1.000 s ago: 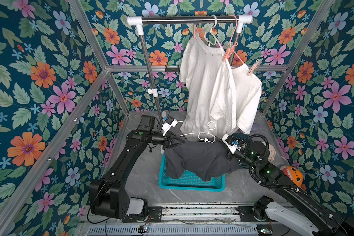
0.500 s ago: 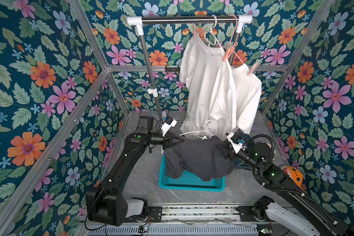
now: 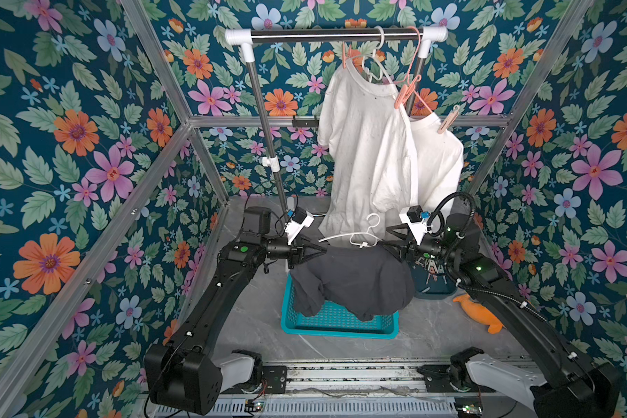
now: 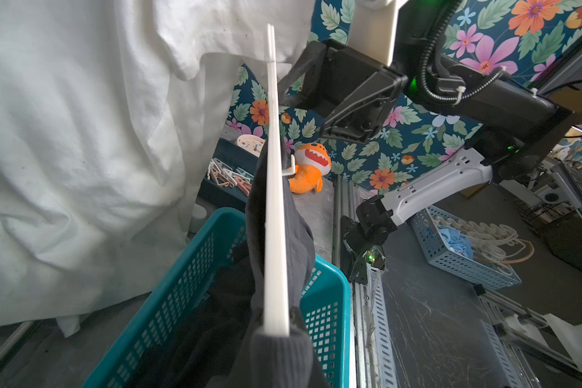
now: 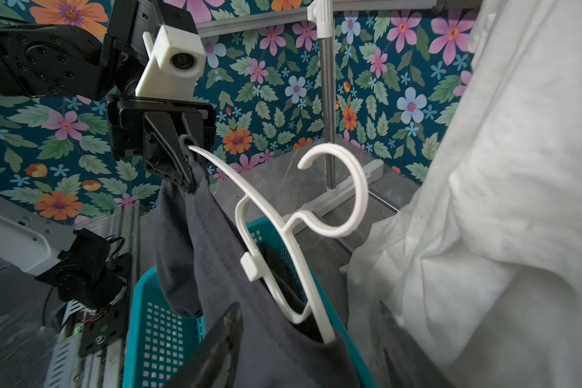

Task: Use clothespins to secure the t-shirt on both sides of the hanger
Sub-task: Pick up the hanger from the basket.

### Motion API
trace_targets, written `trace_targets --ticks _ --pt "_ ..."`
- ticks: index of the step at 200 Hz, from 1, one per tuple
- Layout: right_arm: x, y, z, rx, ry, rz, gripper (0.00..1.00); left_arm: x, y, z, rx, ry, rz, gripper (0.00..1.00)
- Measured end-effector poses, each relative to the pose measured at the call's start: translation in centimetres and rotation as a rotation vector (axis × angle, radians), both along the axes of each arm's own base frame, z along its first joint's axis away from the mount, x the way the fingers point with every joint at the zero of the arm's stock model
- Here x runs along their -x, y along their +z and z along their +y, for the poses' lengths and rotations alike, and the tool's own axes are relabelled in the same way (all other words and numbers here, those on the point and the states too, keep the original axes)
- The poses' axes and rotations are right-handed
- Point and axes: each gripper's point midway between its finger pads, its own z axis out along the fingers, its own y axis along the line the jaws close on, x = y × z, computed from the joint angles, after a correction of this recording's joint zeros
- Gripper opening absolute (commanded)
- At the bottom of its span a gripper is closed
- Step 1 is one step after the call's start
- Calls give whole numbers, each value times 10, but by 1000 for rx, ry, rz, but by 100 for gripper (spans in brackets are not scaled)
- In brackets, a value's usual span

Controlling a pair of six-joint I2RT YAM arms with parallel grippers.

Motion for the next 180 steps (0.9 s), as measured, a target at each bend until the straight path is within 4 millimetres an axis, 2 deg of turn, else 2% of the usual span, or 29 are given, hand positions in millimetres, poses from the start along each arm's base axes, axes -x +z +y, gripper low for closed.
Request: trace_targets --ticks 67,109,133,163,180 --pt "-5 -1 19 -11 127 70 27 3 7 0 -2 -1 -46 0" --pt "-3 -4 20 2 139 81 17 2 7 -8 -10 -20 -54 0" --pt "-1 -2 22 11 152 62 16 2 8 -9 -12 -21 -56 0" --pt "1 -7 25 28 168 51 1 0 6 -8 -26 -5 -52 0" --pt "1 -11 27 47 158 39 0 0 3 -8 -34 -1 -35 0"
